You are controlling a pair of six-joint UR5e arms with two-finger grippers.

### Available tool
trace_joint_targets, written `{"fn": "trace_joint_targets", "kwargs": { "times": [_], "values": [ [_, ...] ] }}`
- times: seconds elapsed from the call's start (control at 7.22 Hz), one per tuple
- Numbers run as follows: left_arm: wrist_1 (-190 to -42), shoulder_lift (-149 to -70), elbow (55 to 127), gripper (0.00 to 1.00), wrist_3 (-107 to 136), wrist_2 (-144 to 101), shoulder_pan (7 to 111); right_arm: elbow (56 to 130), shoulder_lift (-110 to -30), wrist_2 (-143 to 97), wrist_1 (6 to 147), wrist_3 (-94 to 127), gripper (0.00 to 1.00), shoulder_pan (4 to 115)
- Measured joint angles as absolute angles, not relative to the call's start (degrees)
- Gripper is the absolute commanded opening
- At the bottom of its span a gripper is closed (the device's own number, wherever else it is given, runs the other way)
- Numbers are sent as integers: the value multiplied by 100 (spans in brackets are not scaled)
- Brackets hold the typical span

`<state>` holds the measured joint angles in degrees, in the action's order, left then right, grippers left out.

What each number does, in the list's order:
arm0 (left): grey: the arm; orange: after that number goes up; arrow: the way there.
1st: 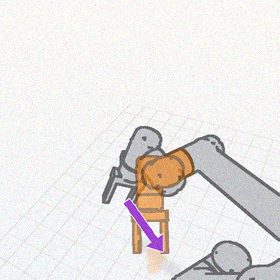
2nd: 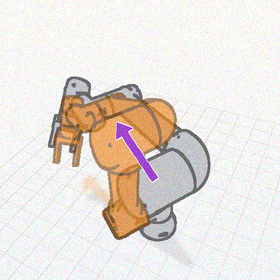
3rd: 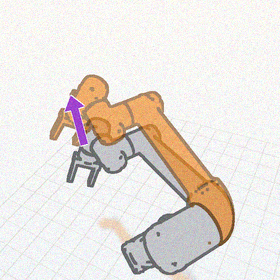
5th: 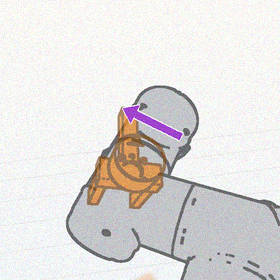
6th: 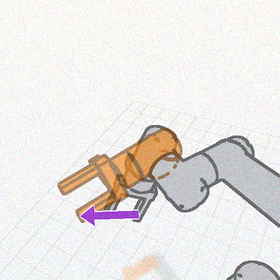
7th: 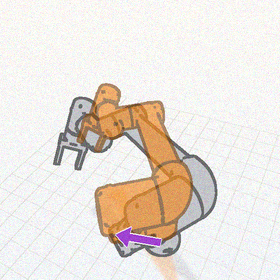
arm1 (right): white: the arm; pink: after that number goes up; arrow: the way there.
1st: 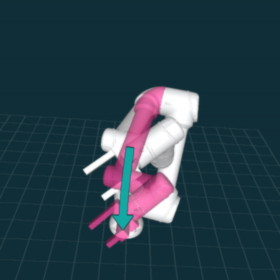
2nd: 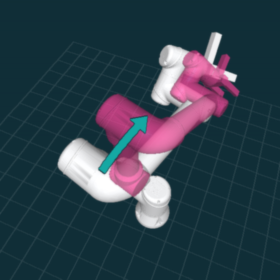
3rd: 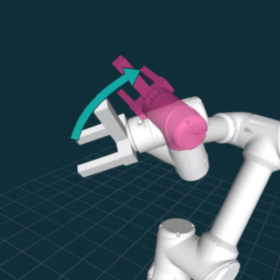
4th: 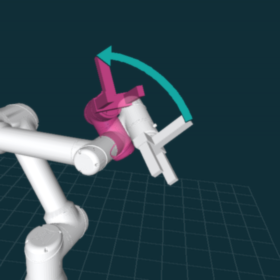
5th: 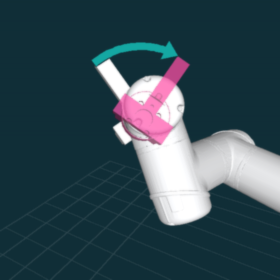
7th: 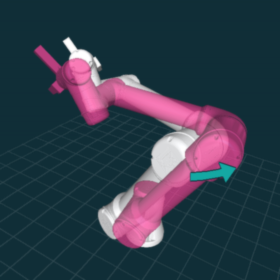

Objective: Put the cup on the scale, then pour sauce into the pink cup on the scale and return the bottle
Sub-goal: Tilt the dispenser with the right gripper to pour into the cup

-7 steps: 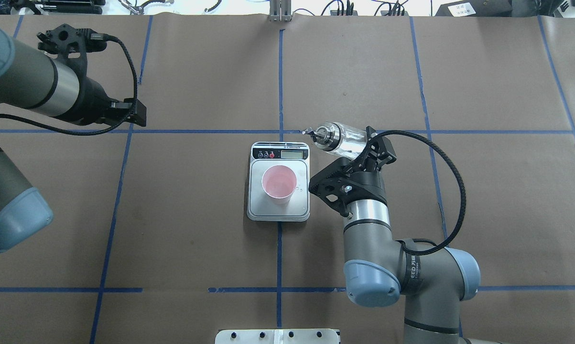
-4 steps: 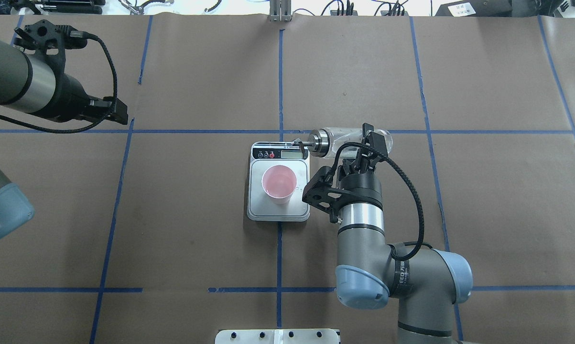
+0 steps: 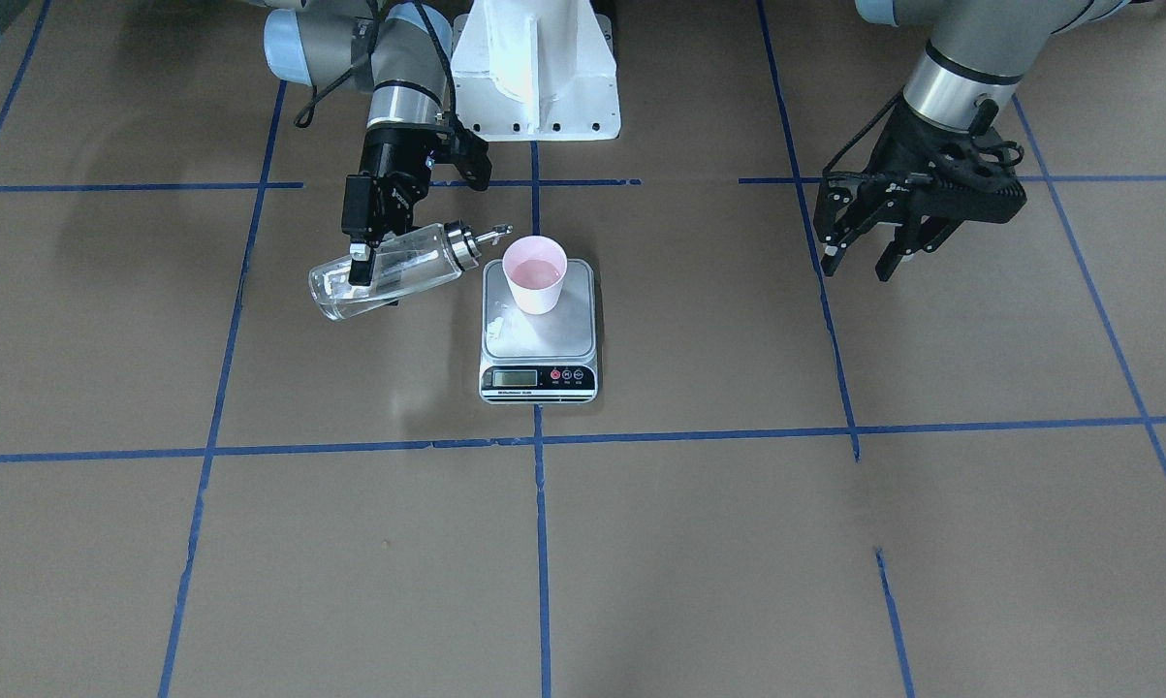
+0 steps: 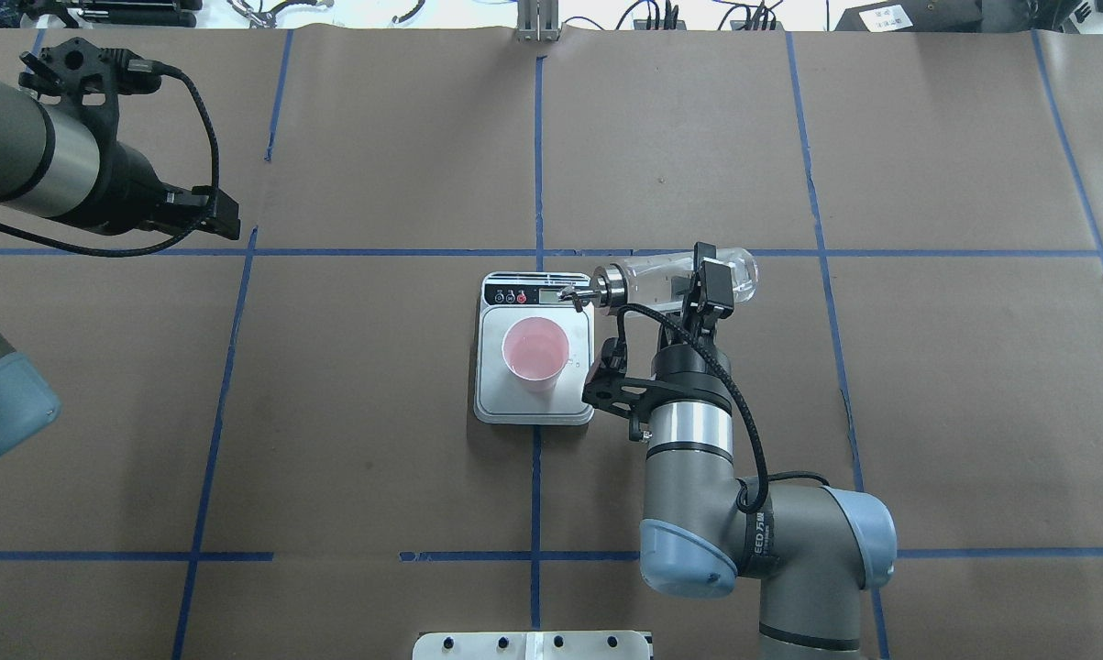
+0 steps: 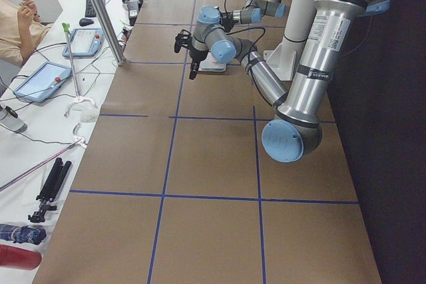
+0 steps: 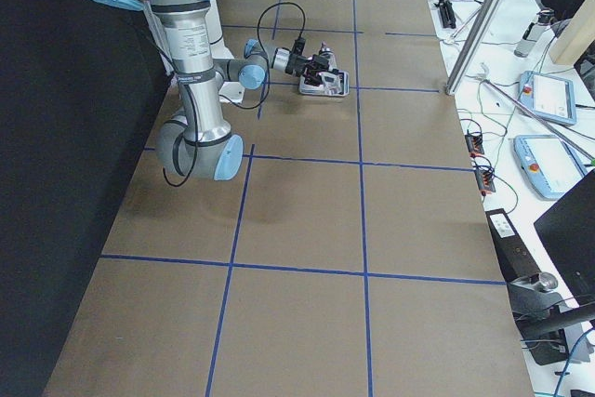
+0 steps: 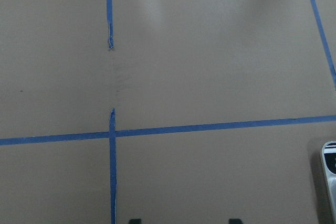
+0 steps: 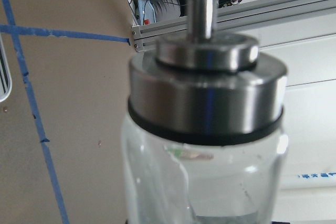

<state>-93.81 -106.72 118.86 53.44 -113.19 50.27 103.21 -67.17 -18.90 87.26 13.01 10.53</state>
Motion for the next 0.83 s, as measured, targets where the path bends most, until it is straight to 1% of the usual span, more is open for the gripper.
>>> {"fn": "trace_joint_targets", "kwargs": {
  "times": [0.83],
  "values": [
    [-9378,-10670,11883,64,5344,-11306,5027,10219,-6716,-1462,8747,236,0,1054]
  ]
}}
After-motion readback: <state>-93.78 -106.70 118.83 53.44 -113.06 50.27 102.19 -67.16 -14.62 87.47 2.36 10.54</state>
